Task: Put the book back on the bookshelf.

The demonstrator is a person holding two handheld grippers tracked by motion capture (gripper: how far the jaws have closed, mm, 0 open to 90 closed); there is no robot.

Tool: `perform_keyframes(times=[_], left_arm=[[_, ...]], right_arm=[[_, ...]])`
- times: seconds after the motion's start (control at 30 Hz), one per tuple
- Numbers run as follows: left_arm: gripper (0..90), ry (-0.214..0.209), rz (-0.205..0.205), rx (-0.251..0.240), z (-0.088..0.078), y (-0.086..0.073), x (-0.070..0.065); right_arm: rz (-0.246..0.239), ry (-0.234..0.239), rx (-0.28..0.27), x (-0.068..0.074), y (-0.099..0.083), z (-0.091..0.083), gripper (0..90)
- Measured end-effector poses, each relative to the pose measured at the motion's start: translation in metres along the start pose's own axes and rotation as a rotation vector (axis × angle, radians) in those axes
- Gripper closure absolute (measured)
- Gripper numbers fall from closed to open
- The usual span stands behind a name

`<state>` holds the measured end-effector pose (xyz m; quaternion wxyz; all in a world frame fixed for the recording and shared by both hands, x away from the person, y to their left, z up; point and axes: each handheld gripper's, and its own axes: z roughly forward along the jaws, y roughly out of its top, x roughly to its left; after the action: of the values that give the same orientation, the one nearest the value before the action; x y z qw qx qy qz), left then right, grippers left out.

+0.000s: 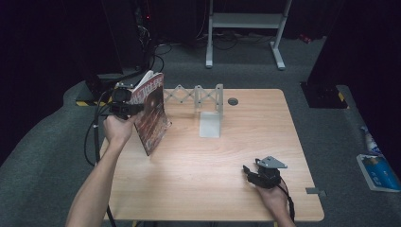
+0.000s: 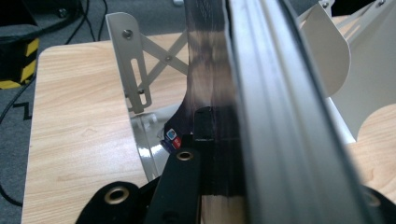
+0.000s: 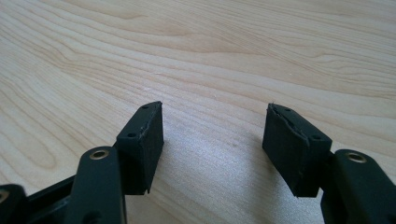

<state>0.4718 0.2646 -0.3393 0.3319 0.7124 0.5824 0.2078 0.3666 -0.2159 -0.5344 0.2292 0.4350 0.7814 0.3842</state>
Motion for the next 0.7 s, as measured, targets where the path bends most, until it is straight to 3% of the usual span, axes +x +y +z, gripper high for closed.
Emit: perform_keyframes(times=[0.3, 0.7], left_arm=[[83.9, 0.006, -0.016, -0.087, -0.0027, -0.0054, -0.0011], [84.0, 0.029, -0.016, -0.155, 0.0032, -0.0082, -0.0026]], right_arm=[[-0.001, 0.000, -0.001, -0.0001, 0.0000, 0.0000, 38.3], [0.000, 0.000, 0.000, 0.0000, 0.0000, 0.0000, 38.3]])
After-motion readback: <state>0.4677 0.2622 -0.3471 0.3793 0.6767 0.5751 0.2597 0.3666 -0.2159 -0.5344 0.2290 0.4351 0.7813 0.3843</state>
